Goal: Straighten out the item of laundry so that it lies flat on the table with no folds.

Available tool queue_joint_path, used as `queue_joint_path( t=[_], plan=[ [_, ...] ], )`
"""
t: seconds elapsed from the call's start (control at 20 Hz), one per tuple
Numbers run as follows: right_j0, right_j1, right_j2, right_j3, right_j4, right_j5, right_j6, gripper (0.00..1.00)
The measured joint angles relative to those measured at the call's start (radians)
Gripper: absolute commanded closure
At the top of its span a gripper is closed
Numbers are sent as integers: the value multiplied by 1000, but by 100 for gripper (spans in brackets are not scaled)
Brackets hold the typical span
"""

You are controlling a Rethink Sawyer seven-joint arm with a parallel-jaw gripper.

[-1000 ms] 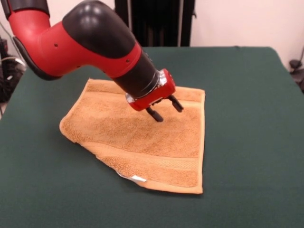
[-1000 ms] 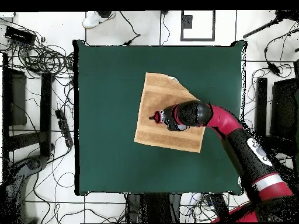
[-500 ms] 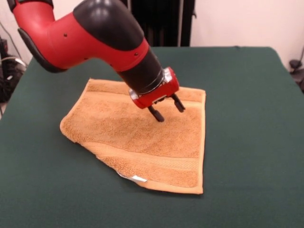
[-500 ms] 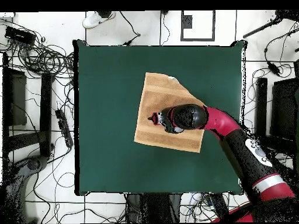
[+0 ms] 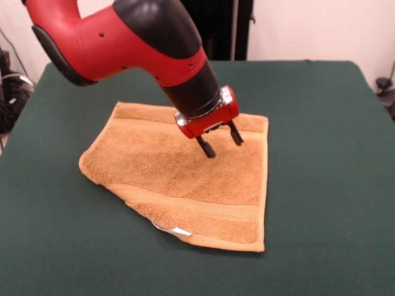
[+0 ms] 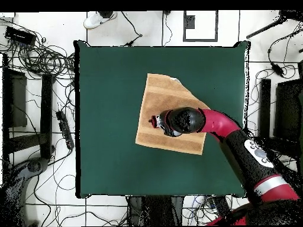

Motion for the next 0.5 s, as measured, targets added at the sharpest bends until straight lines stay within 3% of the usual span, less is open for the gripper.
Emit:
queue_joint_path(
  t=[0.5],
  plan=[
    [32, -18, -36, 0, 22, -18, 0, 0]
  ],
)
